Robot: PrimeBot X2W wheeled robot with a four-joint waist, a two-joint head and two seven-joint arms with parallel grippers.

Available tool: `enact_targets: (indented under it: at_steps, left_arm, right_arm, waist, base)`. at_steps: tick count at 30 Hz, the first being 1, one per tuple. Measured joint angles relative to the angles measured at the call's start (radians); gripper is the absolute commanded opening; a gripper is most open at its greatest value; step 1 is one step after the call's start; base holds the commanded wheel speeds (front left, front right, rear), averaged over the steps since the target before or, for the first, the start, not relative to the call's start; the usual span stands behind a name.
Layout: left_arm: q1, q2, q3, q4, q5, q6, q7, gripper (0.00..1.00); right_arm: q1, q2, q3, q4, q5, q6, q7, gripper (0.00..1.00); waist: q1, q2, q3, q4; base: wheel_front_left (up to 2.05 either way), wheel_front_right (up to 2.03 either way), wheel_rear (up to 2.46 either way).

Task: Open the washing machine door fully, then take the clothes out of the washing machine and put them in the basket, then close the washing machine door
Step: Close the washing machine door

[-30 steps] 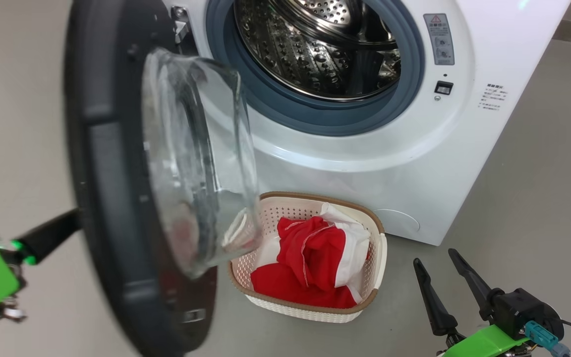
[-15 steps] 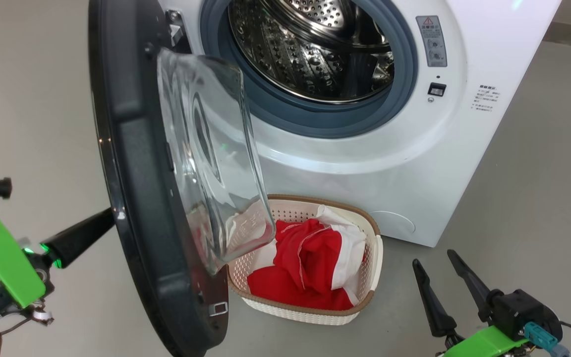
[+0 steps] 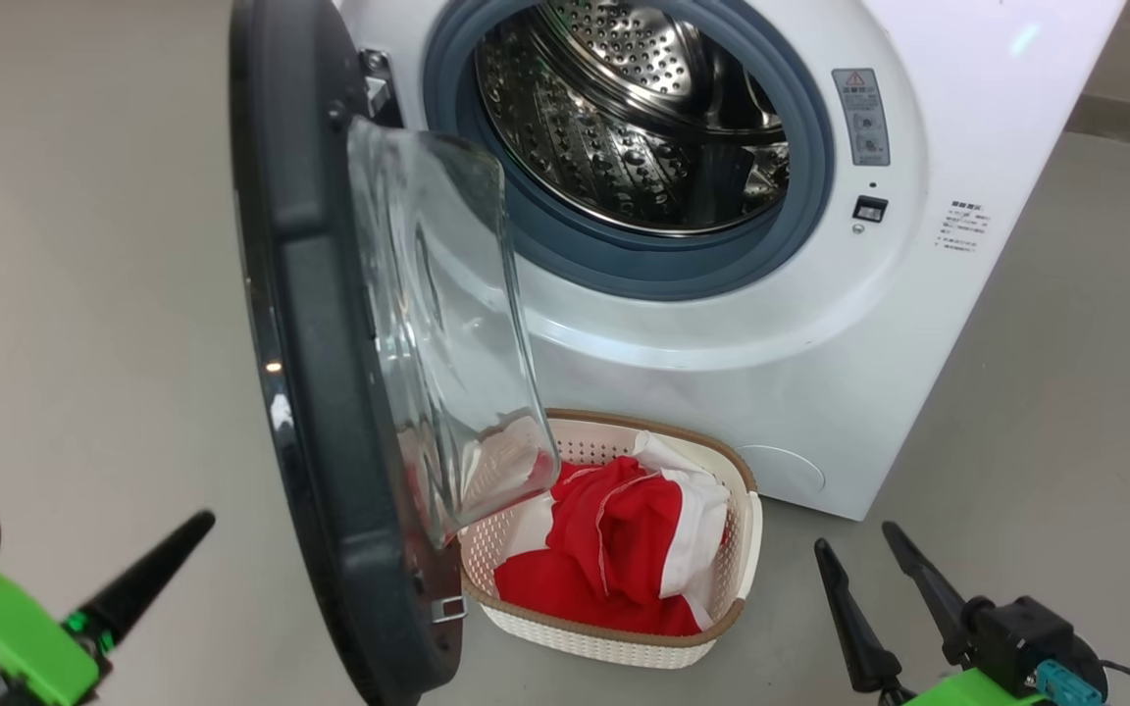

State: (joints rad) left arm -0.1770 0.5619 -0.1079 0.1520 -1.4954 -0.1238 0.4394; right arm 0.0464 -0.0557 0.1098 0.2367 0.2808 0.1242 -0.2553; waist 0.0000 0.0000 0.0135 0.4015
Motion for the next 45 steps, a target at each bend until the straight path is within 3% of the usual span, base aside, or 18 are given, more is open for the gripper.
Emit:
enact_targets:
  at_steps: [1, 2, 3, 12, 18, 27, 32, 35, 37, 45]
  left_arm:
    - [0.015, -0.007, 0.001, 0.01, 0.001, 0.0, -0.018, 0.6]
    - [0.03, -0.013, 0.0, 0.019, 0.004, 0.0, -0.037, 0.85]
    - [0.047, -0.019, -0.001, 0.027, 0.008, 0.0, -0.057, 1.0]
    - [0.142, -0.06, -0.022, 0.097, 0.039, 0.0, -0.206, 1.0]
    - [0.187, -0.107, -0.041, 0.164, 0.079, 0.0, -0.373, 1.0]
    - [0.2, -0.152, -0.135, 0.249, 0.143, 0.0, -0.604, 1.0]
    - [0.2, -0.151, -0.192, 0.285, 0.221, 0.0, -0.678, 1.0]
    - [0.198, -0.156, -0.182, 0.296, 0.325, 0.0, -0.688, 1.0]
    - [0.198, -0.177, -0.12, 0.294, 0.449, 0.0, -0.689, 1.0]
    - [0.239, -0.334, 0.098, 0.173, 1.011, -0.001, -0.689, 1.0]
  right_arm:
    - [0.005, 0.001, 0.0, 0.0, 0.0, 0.0, 0.0, 1.0]
    - [0.01, 0.001, 0.001, 0.0, 0.0, 0.0, 0.0, 1.0]
    - [0.015, 0.001, 0.001, 0.0, 0.001, 0.0, 0.0, 1.0]
    - [0.017, 0.003, 0.008, 0.002, 0.009, 0.0, 0.0, 1.0]
    - [0.016, 0.003, 0.013, 0.005, 0.009, 0.0, 0.0, 1.0]
    - [0.016, 0.003, 0.016, 0.006, 0.01, 0.0, 0.0, 1.0]
    - [0.016, 0.002, 0.012, 0.007, 0.01, 0.0, 0.0, 1.0]
    - [0.016, 0.002, 0.01, 0.008, 0.01, 0.0, 0.0, 1.0]
    - [0.015, 0.002, 0.006, 0.008, 0.01, 0.0, 0.0, 1.0]
    - [0.015, 0.003, -0.002, 0.007, 0.01, 0.0, 0.0, 1.0]
  waist:
    - [0.0, 0.0, -0.002, 0.002]
    - [0.0, 0.0, -0.004, 0.005]
    - [0.0, 0.0, -0.005, 0.008]
    - [0.0, 0.0, -0.011, 0.024]
    - [0.0, 0.0, -0.013, 0.025]
    - [0.0001, 0.0, -0.012, 0.025]
    - [0.0, 0.0, -0.011, 0.025]
    - [0.0, 0.0, -0.01, 0.024]
    - [0.0, 0.0, -0.009, 0.024]
    - [0.0, 0.0, -0.007, 0.019]
  base:
    - [0.0, 0.0, 0.0]
    - [0.0, 0.0, 0.0]
    - [0.0, 0.0, 0.0]
    - [0.0, 0.0, 0.0]
    - [0.0, 0.0, 0.0]
    - [0.0, 0.0, 0.0]
    - [0.0, 0.0, 0.0]
    - [0.0, 0.0, 0.0]
    - [0.0, 0.0, 0.0]
    - [0.0, 0.0, 0.0]
